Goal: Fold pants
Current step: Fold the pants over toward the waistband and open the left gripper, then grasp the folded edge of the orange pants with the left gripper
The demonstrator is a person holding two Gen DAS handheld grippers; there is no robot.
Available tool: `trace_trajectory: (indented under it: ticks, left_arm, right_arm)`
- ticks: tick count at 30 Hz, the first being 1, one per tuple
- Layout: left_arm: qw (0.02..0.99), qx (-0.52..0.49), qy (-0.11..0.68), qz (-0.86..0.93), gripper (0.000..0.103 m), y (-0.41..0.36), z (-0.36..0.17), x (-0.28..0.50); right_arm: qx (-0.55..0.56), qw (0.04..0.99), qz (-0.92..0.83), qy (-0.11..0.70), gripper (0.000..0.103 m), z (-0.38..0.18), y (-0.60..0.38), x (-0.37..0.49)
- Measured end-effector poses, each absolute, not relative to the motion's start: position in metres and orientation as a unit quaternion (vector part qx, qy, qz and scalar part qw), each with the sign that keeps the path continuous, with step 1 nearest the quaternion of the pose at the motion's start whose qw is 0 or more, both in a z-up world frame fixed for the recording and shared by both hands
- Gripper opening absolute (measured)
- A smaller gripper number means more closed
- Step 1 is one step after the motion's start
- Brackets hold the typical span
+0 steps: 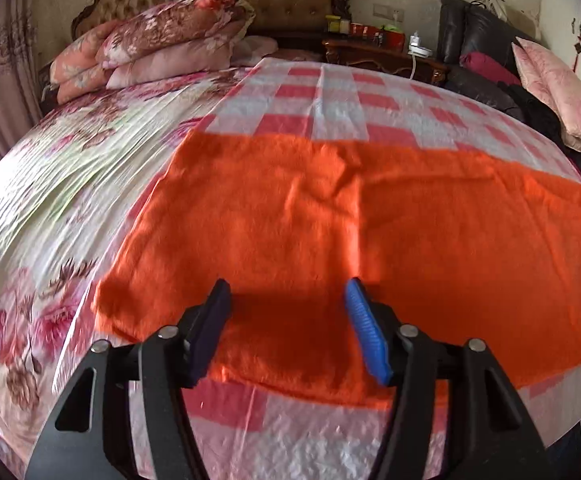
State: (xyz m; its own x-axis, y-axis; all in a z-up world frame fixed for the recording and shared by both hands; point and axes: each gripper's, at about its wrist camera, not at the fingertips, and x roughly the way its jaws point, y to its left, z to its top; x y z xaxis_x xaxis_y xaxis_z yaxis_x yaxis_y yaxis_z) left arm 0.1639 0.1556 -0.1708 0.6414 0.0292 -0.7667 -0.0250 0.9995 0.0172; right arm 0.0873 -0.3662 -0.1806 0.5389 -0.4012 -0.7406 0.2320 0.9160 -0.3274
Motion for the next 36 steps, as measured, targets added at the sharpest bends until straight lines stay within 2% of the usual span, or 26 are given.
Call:
trace_trajectory:
  ticks: [5, 8, 10, 12, 14, 15, 16, 17, 22, 27, 28, 29, 32, 36]
  left_arm:
    - [0.908, -0.007, 0.418, 0.026, 0.069, 0.167, -0.173, 0.144]
    - [0.908, -0.014, 0.419, 0.023, 0.072, 0.172, -0.171, 0.135]
    - [0.909, -0.046, 0.414, 0.017, 0.073, 0.182, -0.170, 0.124]
    - [0.906, -0.084, 0.414, 0.024, 0.080, 0.197, -0.165, 0.114]
    - [0.907, -0.147, 0.393, 0.030, 0.080, 0.223, -0.159, 0.103]
    - [0.901, -0.176, 0.394, 0.038, 0.074, 0.237, -0.159, 0.101]
    - [0.894, -0.212, 0.393, 0.044, 0.064, 0.252, -0.160, 0.098]
    - [0.886, -0.246, 0.390, 0.039, 0.050, 0.265, -0.161, 0.096]
    - [0.882, -0.259, 0.390, 0.057, 0.050, 0.289, -0.162, 0.099]
    - [0.890, -0.197, 0.407, 0.067, 0.050, 0.281, -0.156, 0.117]
    - [0.888, -0.183, 0.416, 0.064, 0.046, 0.276, -0.157, 0.122]
    - [0.887, -0.172, 0.424, 0.063, 0.036, 0.273, -0.160, 0.126]
    - [0.883, -0.173, 0.433, 0.055, 0.021, 0.275, -0.163, 0.129]
    - [0.874, -0.226, 0.429, 0.010, 0.016, 0.296, -0.168, 0.125]
  right_arm:
    - [-0.074, 0.865, -0.211, 0.450, 0.086, -0.182, -0.366, 0.081]
    - [-0.110, 0.864, -0.249, 0.424, 0.086, -0.164, -0.339, 0.076]
    - [-0.113, 0.888, -0.189, 0.404, 0.086, -0.148, -0.295, 0.076]
    - [-0.100, 0.901, -0.118, 0.404, 0.086, -0.141, -0.252, 0.080]
    - [-0.074, 0.907, -0.033, 0.414, 0.086, -0.138, -0.204, 0.089]
    - [-0.053, 0.905, 0.015, 0.423, 0.086, -0.138, -0.177, 0.095]
    - [-0.031, 0.900, 0.055, 0.431, 0.086, -0.139, -0.154, 0.102]
    - [-0.012, 0.894, 0.089, 0.438, 0.086, -0.139, -0.133, 0.109]
    - [-0.007, 0.881, 0.181, 0.438, 0.086, -0.141, -0.029, 0.144]
    - [-0.077, 0.876, 0.167, 0.445, 0.085, -0.160, 0.023, 0.166]
    - [-0.087, 0.871, 0.162, 0.455, 0.085, -0.167, 0.026, 0.167]
    - [-0.089, 0.866, 0.164, 0.464, 0.085, -0.171, 0.028, 0.167]
    - [-0.096, 0.862, 0.160, 0.471, 0.088, -0.177, 0.028, 0.163]
    - [-0.094, 0.853, 0.167, 0.486, 0.088, -0.179, 0.037, 0.165]
